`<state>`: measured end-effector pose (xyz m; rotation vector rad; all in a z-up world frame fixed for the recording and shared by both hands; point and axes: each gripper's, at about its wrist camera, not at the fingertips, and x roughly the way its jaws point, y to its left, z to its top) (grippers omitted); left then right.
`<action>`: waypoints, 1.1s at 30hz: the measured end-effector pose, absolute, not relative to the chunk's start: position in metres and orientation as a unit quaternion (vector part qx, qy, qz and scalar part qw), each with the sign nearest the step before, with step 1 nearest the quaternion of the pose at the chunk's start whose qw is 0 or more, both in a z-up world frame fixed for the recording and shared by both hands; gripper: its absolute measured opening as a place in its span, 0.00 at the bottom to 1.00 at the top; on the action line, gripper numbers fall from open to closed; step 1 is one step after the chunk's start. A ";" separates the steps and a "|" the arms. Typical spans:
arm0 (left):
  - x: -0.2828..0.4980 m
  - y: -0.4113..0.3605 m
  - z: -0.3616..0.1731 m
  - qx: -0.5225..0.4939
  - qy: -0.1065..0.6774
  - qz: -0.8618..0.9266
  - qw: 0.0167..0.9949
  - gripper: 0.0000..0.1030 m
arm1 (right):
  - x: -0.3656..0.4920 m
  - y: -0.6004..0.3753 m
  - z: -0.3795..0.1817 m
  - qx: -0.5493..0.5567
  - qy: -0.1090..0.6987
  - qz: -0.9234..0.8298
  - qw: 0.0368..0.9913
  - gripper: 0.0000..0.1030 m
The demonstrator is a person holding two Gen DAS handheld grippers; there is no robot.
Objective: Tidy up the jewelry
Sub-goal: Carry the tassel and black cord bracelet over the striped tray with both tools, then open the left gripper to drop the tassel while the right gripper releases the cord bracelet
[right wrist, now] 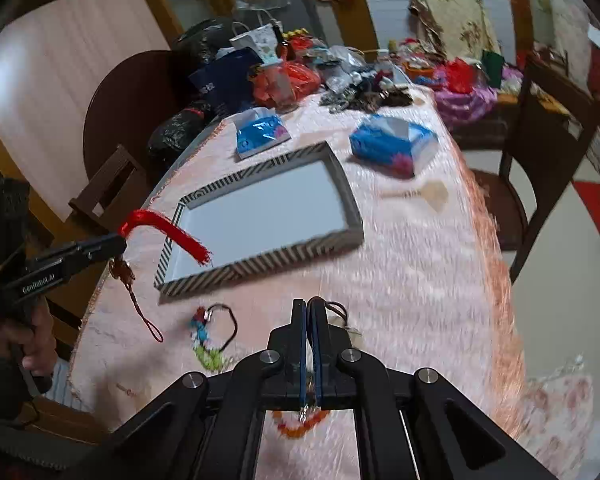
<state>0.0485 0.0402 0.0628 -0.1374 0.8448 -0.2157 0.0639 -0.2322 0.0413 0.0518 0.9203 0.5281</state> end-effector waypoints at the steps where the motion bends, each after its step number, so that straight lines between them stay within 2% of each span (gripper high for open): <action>1: 0.055 0.043 0.067 -0.070 0.404 -0.098 0.907 0.10 | 0.071 -0.229 0.046 0.019 0.434 0.255 0.864 0.02; 9: 0.100 0.071 0.089 -0.095 0.379 -0.072 0.918 0.10 | 0.124 -0.200 0.076 -0.015 0.402 0.272 0.874 0.02; 17: 0.136 0.087 0.064 -0.102 0.397 -0.037 0.911 0.10 | 0.173 -0.167 0.077 0.002 0.390 0.280 0.877 0.02; 33: 0.164 0.112 -0.036 -0.099 0.475 0.016 0.874 0.10 | 0.230 -0.105 -0.021 -0.006 0.474 0.287 0.832 0.02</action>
